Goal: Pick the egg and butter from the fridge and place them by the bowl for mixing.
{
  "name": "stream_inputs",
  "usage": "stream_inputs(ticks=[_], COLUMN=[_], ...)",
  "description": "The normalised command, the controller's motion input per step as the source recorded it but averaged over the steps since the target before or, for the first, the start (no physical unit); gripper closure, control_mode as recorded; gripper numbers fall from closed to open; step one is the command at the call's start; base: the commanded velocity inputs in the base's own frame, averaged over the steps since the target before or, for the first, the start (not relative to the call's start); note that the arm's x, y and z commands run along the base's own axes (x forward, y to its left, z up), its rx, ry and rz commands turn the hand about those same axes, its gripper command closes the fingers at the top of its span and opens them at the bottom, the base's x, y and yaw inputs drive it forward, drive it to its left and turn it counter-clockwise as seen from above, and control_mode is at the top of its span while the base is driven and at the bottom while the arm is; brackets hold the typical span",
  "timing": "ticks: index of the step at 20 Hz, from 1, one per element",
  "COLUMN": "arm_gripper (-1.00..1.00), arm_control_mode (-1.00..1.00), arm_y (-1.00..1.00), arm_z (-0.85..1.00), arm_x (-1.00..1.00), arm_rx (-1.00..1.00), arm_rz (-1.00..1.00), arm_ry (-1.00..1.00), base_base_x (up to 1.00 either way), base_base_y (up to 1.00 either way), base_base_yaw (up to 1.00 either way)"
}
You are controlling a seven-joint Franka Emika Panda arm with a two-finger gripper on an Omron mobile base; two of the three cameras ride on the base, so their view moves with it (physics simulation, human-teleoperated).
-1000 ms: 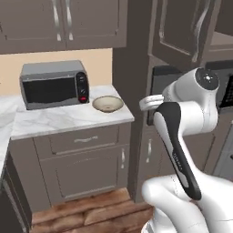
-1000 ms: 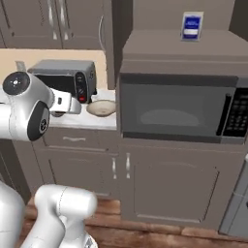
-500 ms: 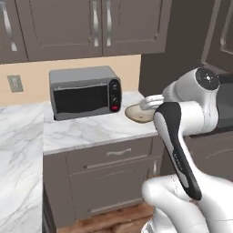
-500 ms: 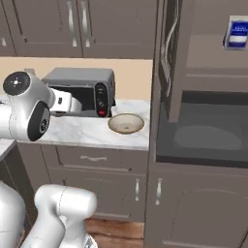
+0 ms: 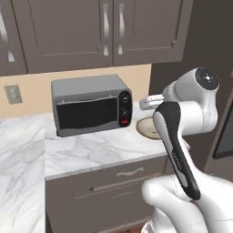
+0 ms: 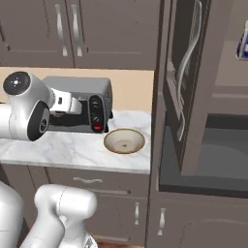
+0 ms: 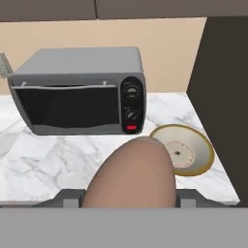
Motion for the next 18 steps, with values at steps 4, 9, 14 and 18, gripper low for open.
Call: stream_inputs(ticks=[4, 9, 14, 18], arm_gripper=[1.0, 1.0, 1.0, 1.0], arm_control_mode=[1.0, 1.0, 1.0, 1.0], arm_y=[0.0, 0.0, 0.0, 0.0], arm_z=[0.0, 0.0, 0.0, 0.0], arm_x=[0.0, 0.0, 0.0, 0.0], arm_rx=[0.0, 0.0, 0.0, 0.0], arm_rz=[0.0, 0.0, 0.0, 0.0], arm_ry=[0.0, 0.0, 0.0, 0.0], base_base_x=[0.51, 0.21, 0.23, 0.47], base_base_y=[0.18, 0.01, 0.0, 0.0], base_base_yaw=[0.02, 0.01, 0.0, 0.0])
